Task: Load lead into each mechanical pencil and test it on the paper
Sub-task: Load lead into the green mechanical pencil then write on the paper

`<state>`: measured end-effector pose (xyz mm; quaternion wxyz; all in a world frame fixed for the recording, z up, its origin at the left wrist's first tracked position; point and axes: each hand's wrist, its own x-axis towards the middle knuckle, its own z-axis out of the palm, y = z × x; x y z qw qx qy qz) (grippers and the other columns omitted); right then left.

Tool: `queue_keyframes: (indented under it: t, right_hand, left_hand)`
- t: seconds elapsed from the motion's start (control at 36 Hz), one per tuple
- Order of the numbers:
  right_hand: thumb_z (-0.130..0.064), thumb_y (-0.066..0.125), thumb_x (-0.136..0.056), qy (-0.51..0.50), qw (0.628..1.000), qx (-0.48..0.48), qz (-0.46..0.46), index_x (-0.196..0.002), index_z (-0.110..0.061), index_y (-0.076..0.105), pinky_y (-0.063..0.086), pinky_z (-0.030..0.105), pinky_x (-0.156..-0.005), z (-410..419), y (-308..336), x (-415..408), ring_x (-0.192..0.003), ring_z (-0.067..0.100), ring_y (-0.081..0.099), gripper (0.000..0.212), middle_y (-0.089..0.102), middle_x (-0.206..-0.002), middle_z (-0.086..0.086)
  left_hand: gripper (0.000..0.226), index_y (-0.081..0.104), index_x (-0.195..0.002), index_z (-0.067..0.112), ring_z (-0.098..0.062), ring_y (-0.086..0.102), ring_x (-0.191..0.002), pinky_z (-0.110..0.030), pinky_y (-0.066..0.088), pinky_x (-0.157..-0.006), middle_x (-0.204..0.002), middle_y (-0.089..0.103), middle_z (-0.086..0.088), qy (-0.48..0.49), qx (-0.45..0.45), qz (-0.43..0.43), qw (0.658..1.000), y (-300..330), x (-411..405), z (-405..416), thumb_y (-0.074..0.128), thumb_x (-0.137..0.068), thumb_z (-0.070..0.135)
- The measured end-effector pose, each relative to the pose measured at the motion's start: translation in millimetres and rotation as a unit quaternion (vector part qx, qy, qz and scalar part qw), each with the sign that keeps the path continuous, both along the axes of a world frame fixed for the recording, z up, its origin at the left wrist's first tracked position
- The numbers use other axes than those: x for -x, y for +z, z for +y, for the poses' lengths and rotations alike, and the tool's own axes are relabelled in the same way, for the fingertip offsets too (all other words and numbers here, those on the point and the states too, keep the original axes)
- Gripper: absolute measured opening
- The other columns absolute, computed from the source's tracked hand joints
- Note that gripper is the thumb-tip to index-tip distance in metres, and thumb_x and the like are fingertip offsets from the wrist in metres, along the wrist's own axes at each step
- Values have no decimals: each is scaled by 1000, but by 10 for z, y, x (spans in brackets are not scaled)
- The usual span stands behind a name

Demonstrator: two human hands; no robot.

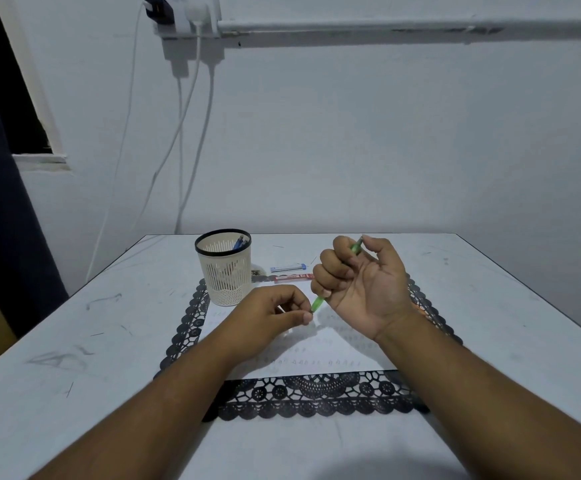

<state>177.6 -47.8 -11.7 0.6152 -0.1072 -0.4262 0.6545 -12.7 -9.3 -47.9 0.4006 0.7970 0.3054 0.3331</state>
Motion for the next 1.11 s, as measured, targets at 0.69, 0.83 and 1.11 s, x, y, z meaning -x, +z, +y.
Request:
queue_keyframes:
  t: [0.69, 0.83, 1.11]
  right_hand:
    - [-43, 46, -87, -53, 990, 84, 98, -70, -18, 38, 23, 32, -60, 4, 8, -52, -64, 17, 16, 31, 25, -68, -2]
    - [-29, 51, -91, -92, 984, 123, 86, -70, -17, 47, 38, 30, -57, 26, 46, -27, -58, 16, 35, 24, 37, -65, 0]
    - [-15, 47, -109, -188, 951, 161, -186, -97, -4, 60, 57, 31, -57, 55, 42, -121, -66, 26, 66, 21, 73, -98, 25]
  left_hand:
    - [14, 77, -91, 28, -12, 62, -79, -30, 51, -76, -91, 74, -1, 8, 4, -24, 1000, 30, 12, -22, 76, -92, 14]
    - [9, 76, -91, 22, -11, 63, -79, -26, 51, -76, -90, 74, -1, 24, -10, -34, 999, 48, -3, -49, 74, -93, 13]
    - [10, 74, -96, 30, -12, 63, -81, -26, 49, -69, -89, 73, 8, 109, -78, -34, 990, 45, 44, 3, 66, -100, 26]
